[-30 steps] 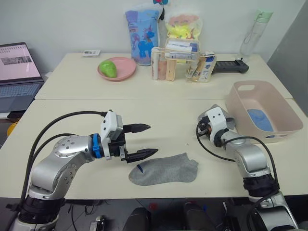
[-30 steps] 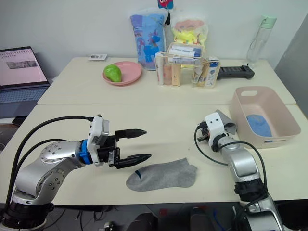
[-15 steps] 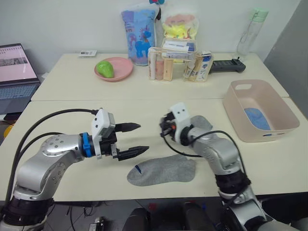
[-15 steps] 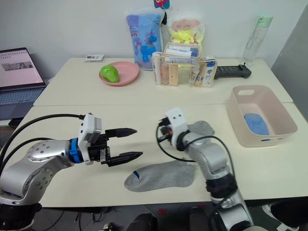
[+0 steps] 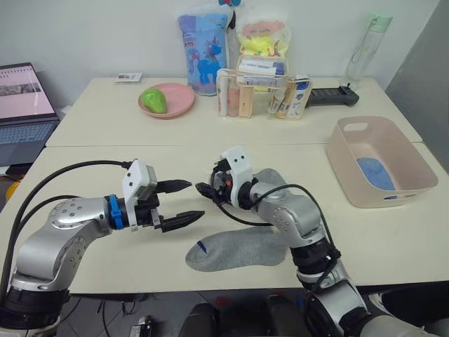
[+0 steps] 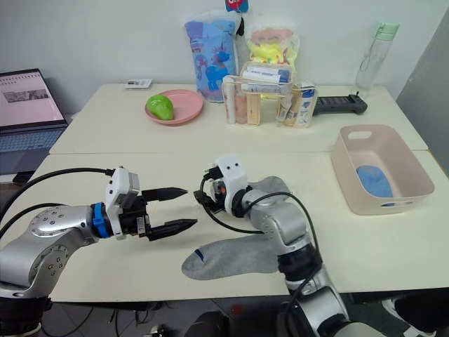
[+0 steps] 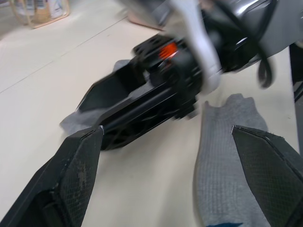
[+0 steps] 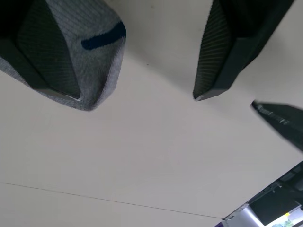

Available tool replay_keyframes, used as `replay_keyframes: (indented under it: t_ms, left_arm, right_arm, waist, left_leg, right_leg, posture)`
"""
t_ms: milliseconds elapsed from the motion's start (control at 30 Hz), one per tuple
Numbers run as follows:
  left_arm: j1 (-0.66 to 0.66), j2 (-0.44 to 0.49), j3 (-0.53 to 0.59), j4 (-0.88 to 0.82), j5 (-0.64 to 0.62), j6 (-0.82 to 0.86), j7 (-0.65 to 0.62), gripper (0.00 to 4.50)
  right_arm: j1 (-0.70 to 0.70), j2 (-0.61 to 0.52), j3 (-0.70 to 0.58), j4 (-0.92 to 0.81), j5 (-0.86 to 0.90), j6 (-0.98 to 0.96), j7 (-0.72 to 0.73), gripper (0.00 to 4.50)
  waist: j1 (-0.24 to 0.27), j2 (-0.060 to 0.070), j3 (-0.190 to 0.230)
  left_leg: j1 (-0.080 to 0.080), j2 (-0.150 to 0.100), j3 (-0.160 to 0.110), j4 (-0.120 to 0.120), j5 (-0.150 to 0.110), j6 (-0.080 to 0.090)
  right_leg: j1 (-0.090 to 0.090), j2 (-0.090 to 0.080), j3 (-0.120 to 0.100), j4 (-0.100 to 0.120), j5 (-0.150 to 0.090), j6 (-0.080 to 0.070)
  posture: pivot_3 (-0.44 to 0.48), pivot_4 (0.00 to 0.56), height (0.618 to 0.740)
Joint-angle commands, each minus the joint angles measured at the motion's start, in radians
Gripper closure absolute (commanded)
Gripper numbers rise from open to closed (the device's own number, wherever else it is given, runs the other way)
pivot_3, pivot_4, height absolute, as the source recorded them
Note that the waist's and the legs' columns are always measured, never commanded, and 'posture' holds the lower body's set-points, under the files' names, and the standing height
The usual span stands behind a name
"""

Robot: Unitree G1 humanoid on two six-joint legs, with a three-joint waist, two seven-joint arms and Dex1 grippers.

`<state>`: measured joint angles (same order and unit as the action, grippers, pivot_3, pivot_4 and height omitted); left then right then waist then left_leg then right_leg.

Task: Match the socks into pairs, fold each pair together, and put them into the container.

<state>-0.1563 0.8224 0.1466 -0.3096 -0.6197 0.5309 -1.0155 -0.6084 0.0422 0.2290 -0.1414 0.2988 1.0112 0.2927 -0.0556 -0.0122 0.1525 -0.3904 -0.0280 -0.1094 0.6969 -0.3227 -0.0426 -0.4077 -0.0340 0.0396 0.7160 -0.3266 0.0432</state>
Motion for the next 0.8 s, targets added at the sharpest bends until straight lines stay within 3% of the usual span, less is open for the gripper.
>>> replay_keyframes:
  t_ms: [33, 267, 400, 500, 600, 800]
  left_arm:
    - [-0.009, 0.013, 0.025, 0.052, 0.057, -0.081, -0.012, 0.0]
    - [-0.041, 0.051, -0.09, 0.165, 0.269, -0.331, -0.095, 0.0]
    - [-0.155, -0.024, -0.211, 0.273, 0.388, -0.5, -0.111, 0.0]
    - [-0.223, -0.072, -0.255, 0.361, 0.443, -0.599, -0.112, 0.0]
    - [-0.317, -0.1, -0.31, 0.525, 0.522, -0.737, -0.131, 0.56]
    - [-0.49, -0.173, -0.388, 0.832, 0.639, -0.957, -0.136, 2.5]
  right_arm:
    - [0.005, -0.131, -0.028, -0.18, 0.048, 0.071, 0.08, 0.07]
    - [0.126, -0.463, -0.06, -0.407, 0.112, 0.079, 0.235, 0.07]
    - [0.259, -0.741, -0.024, -0.497, 0.038, -0.084, 0.371, 0.07]
    - [0.291, -0.811, -0.012, -0.472, -0.018, -0.192, 0.386, 0.07]
    - [0.295, -0.825, -0.019, -0.443, -0.04, -0.258, 0.401, 0.0]
    - [0.275, -0.85, 0.007, -0.342, -0.135, -0.386, 0.427, 0.0]
  waist:
    - [0.001, 0.0, 0.0]
    - [0.001, 0.001, 0.001]
    - [0.014, 0.002, 0.001]
    - [0.019, 0.0, 0.002]
    - [0.014, 0.0, 0.002]
    - [0.016, 0.0, 0.002]
  left_leg:
    - [0.0, 0.0, 0.0, 0.0, 0.0, 0.0]
    - [0.0, 0.0, 0.0, -0.001, 0.0, 0.0]
    - [-0.001, -0.001, 0.0, 0.0, -0.002, 0.004]
    - [-0.001, -0.002, 0.001, 0.001, -0.002, 0.004]
    - [-0.001, -0.001, 0.001, 0.001, -0.002, 0.004]
    - [-0.001, -0.002, 0.002, 0.001, -0.002, 0.004]
  right_leg:
    - [0.0, 0.0, 0.0, 0.0, 0.0, 0.0]
    - [0.0, 0.0, 0.0, -0.001, 0.0, 0.0]
    - [0.001, -0.001, -0.001, -0.002, 0.0, 0.0]
    - [0.002, -0.001, -0.002, -0.003, 0.0, 0.0]
    - [0.002, 0.0, -0.002, -0.001, 0.0, 0.0]
    - [0.002, -0.001, -0.002, -0.002, 0.0, 0.0]
  posture:
    - [0.0, 0.15, 0.703]
    - [0.0, 0.15, 0.703]
    - [0.0, 0.15, 0.703]
    - [0.0, 0.15, 0.703]
    - [0.0, 0.15, 0.703]
    - [0.0, 0.15, 0.703]
